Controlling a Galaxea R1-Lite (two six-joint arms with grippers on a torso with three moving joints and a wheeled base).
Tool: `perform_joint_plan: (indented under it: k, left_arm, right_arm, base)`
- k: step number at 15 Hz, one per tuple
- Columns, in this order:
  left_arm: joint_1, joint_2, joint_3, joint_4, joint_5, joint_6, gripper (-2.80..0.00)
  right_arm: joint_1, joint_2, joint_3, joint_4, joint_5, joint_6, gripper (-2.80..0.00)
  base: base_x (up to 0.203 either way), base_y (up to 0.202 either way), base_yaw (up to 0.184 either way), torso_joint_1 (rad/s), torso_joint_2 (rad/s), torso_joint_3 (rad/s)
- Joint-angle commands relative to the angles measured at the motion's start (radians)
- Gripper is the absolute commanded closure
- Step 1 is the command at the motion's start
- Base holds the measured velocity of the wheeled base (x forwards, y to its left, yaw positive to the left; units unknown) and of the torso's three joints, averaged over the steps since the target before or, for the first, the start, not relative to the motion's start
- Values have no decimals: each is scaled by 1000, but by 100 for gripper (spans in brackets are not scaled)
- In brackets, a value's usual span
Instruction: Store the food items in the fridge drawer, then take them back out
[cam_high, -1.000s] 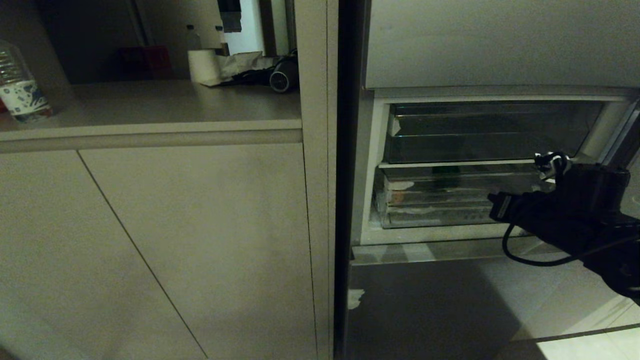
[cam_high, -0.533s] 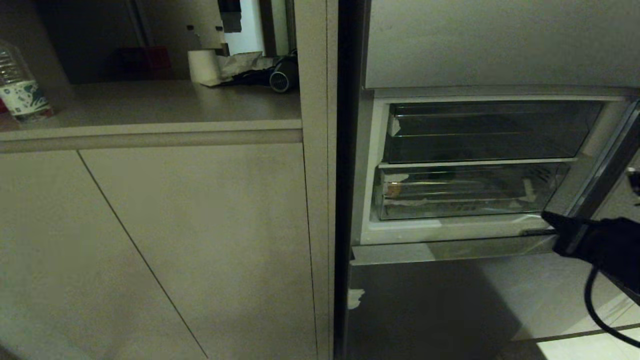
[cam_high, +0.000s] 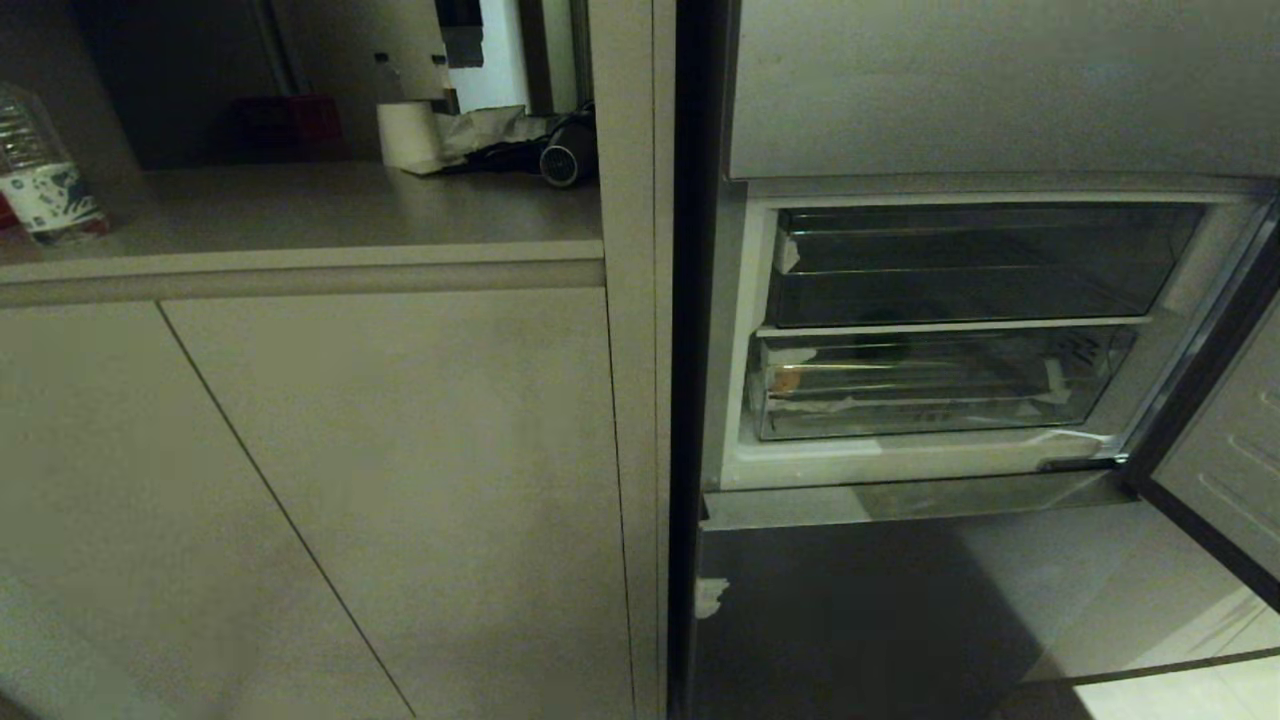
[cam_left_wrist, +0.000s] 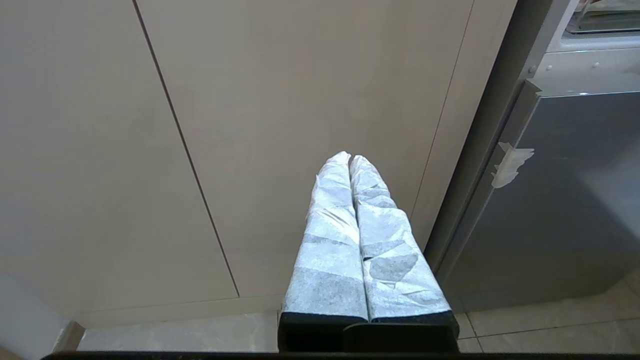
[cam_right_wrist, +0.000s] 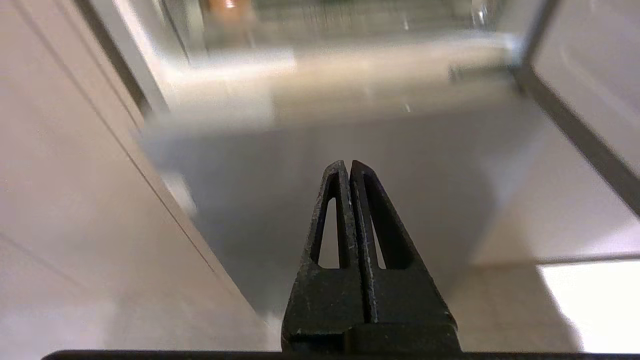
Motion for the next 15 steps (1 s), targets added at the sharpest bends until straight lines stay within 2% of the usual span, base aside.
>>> perform_joint_plan:
  k: [1,4,11,15]
  left_arm:
    - [0,1,0,0,0,0,0]
    - [0,0,0,0,0,0,0]
    - [0,0,0,0,0,0,0]
    - [0,0,0,0,0,0,0]
  right_arm:
    - [-9,-304,60,95,8,-68,0]
    - [-19,-383,82,146,31,-174,0]
    - [-20,-381,82,149,24,-135,0]
    - [-20,-381,82,148,24,-120,0]
  base:
    - [0,0,0,0,0,0]
    - [0,0,0,0,0,0]
    - [0,0,0,0,0,0]
    - [-6,8,-142,2,3,3]
